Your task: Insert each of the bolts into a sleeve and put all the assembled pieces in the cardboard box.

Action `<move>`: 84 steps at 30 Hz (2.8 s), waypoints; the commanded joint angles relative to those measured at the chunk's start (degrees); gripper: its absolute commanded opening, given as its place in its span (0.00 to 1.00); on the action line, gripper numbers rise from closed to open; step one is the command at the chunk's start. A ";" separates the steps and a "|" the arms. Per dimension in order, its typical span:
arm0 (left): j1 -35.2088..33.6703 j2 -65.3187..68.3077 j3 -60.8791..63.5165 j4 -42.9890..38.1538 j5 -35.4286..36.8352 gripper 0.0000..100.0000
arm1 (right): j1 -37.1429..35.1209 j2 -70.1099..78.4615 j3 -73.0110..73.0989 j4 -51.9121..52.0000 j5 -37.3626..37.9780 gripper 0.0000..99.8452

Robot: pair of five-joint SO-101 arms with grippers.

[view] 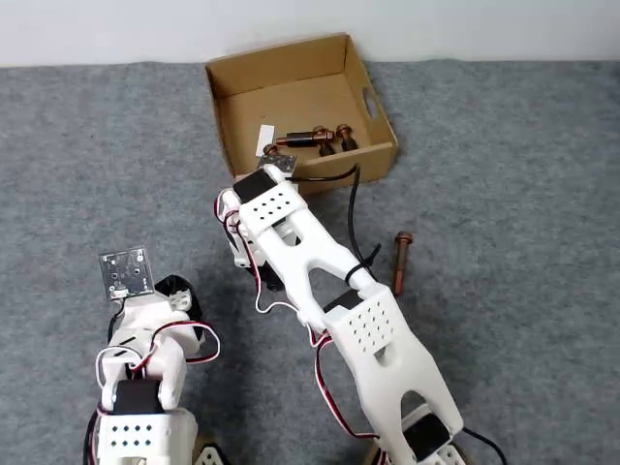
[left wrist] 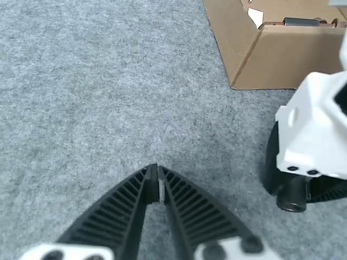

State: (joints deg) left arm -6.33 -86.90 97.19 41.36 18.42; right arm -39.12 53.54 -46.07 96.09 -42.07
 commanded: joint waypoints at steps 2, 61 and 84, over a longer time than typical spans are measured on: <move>-0.35 0.44 -0.31 0.18 0.53 0.01 | 0.31 -9.10 -0.53 4.35 1.41 0.01; 22.42 0.70 -17.71 19.96 -5.27 0.01 | 65.98 -148.79 107.25 -6.37 14.68 0.01; 34.81 84.48 -85.85 20.75 -0.62 0.01 | 70.37 -152.66 108.48 -7.08 17.14 0.01</move>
State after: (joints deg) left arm 24.97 -6.29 19.91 62.64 14.64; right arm 30.59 -98.99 62.86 89.58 -25.63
